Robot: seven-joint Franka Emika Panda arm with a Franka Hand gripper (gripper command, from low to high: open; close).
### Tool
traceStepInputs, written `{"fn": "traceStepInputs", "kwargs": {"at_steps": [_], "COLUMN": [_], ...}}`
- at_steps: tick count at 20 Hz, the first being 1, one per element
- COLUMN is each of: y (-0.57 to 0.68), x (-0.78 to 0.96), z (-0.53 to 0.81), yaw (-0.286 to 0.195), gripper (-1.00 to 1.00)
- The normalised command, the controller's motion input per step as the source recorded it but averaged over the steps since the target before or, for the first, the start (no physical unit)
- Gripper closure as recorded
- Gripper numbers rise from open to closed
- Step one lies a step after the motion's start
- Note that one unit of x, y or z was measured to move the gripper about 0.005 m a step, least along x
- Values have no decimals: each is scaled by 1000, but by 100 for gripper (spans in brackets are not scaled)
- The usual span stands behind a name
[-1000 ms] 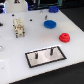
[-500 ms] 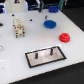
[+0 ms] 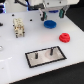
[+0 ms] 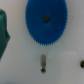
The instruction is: Insert the blue gear onto the right peg, followed by the red gear
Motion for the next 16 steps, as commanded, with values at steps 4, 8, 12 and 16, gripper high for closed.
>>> {"fn": "traceStepInputs", "kwargs": {"at_steps": [4, 8, 12, 16], "y": [196, 19, 0, -4], "x": [-241, -289, -293, -293], "z": [-516, -455, -430, -307], "yaw": [0, 0, 0, 0], "gripper": [-100, 100, 100, 100]}}
